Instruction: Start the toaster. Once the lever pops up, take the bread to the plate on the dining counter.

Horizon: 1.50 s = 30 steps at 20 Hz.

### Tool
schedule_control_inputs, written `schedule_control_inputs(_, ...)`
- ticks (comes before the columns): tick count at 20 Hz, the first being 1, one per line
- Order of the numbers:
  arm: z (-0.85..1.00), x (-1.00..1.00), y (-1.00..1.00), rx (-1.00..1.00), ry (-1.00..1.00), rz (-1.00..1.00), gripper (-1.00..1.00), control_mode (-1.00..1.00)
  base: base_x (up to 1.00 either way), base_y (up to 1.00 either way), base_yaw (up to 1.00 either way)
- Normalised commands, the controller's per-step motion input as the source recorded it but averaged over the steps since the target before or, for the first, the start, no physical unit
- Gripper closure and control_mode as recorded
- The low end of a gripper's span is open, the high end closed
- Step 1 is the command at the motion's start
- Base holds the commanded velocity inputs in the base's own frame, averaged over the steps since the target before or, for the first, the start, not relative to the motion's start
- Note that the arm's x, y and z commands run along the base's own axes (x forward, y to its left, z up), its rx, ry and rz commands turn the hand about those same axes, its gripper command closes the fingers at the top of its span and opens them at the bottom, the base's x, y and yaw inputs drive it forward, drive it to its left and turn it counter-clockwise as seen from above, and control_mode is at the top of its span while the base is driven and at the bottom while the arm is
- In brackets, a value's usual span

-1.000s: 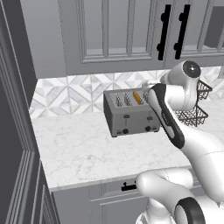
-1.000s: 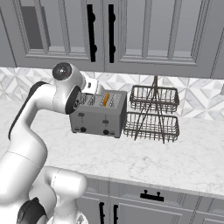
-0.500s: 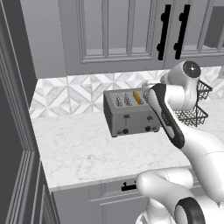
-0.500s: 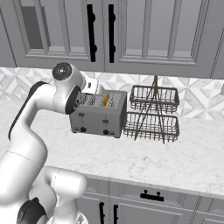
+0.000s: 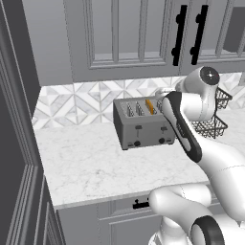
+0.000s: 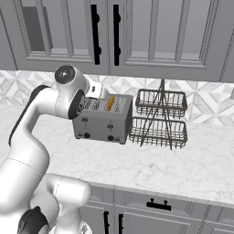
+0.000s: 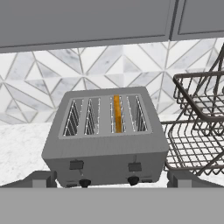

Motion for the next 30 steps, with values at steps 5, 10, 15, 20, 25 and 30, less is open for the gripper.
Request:
schedule_control_inputs(5, 0.0, 0.0, 0.0, 0.0, 0.0, 0.0, -1.0, -1.0, 0.0, 0.0, 0.0)
schedule_control_inputs(10, 0.0, 0.0, 0.0, 0.0, 0.0, 0.0, -1.0, -1.0, 0.0, 0.0, 0.0)
schedule_control_inputs(15, 0.0, 0.0, 0.0, 0.0, 0.0, 0.0, -1.0, -1.0, 0.0, 0.0, 0.0)
schedule_control_inputs(20, 0.0, 0.0, 0.0, 0.0, 0.0, 0.0, -1.0, -1.0, 0.0, 0.0, 0.0)
schedule_control_inputs(25, 0.0, 0.0, 0.0, 0.0, 0.0, 0.0, -1.0, -1.0, 0.0, 0.0, 0.0)
schedule_control_inputs(30, 0.0, 0.0, 0.0, 0.0, 0.0, 0.0, -1.0, -1.0, 0.0, 0.0, 0.0)
